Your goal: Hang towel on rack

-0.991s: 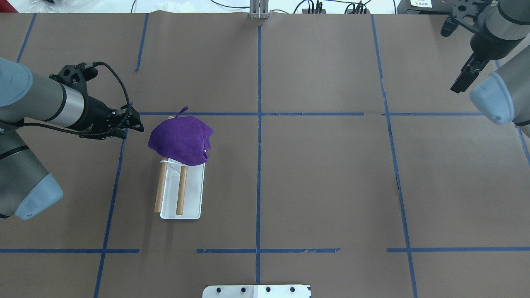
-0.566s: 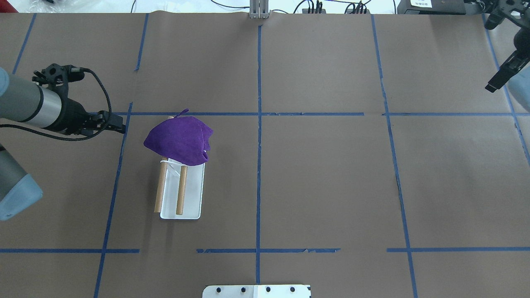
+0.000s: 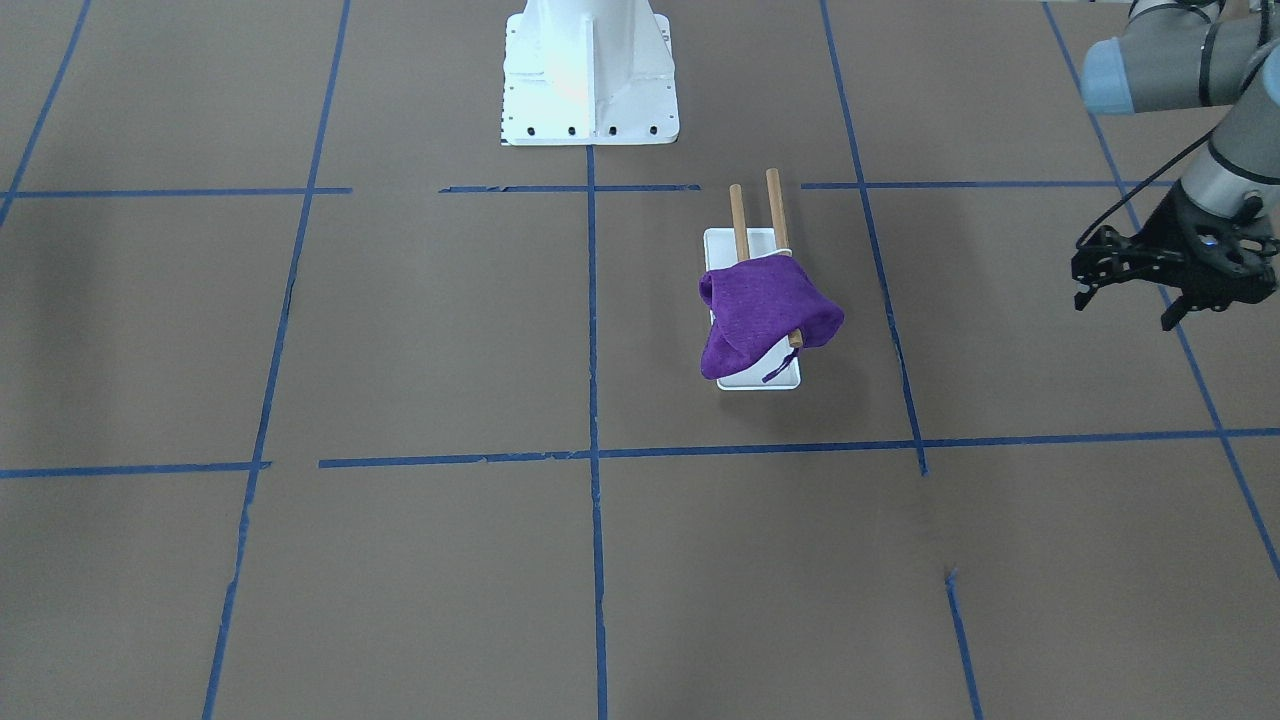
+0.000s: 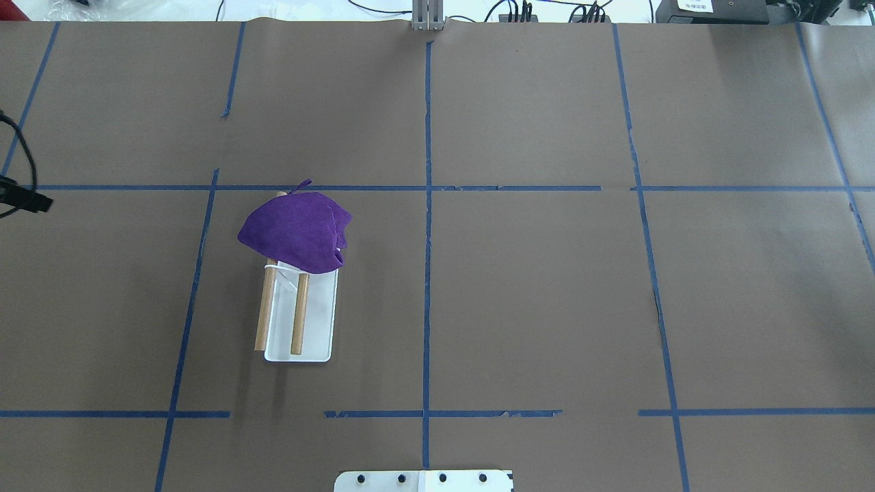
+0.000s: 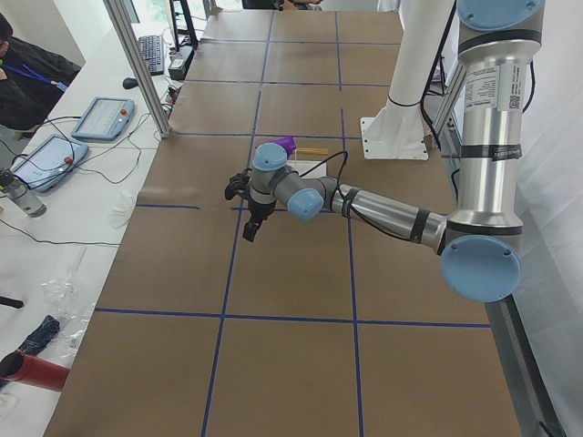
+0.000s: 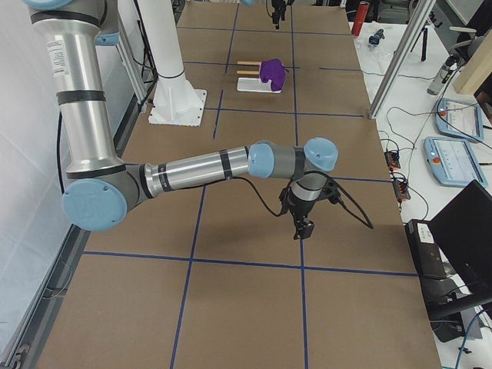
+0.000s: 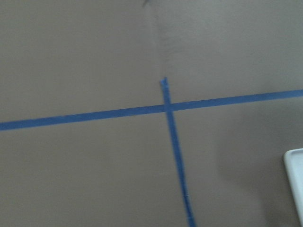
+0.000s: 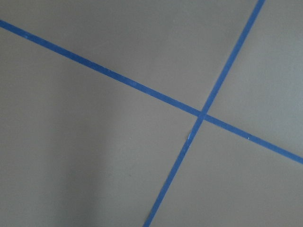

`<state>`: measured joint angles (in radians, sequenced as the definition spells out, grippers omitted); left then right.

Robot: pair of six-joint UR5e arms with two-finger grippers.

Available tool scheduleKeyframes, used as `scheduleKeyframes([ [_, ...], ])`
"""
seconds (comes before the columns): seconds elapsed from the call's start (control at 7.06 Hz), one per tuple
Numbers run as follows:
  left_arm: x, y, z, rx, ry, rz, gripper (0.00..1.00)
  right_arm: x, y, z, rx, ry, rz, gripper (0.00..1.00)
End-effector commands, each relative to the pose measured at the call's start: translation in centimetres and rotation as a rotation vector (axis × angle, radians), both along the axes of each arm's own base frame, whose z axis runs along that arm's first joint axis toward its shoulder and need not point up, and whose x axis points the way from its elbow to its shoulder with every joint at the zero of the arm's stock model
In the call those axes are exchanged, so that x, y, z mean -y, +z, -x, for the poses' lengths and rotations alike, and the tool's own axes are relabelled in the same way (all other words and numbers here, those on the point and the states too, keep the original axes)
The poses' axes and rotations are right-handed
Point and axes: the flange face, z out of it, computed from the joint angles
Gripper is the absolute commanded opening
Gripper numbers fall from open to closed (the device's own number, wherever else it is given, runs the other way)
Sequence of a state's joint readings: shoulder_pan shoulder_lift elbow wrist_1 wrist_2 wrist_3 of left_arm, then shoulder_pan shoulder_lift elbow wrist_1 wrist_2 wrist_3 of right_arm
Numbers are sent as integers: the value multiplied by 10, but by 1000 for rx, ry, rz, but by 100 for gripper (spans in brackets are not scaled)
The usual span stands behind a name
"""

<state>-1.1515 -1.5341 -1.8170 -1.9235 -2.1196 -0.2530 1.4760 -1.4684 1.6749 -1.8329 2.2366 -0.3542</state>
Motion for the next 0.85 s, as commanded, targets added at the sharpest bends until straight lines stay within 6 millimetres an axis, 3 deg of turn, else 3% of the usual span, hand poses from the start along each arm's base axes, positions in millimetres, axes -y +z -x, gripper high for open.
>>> scheduleKeyframes([
  [0.0,4,59,92,31,86,-23,100,-50,56,-24,2,78,8,100],
  [0.14,-5,89,135,48,35,10,100,-80,78,-35,41,136,42,100],
  [0.28,-8,99,148,58,8,27,100,-102,88,-56,95,221,82,100],
  [0.42,-29,122,155,63,-3,79,100,-109,91,-65,93,281,120,100],
  [0.71,-51,144,190,53,-76,158,100,-104,84,-68,72,365,125,99],
])
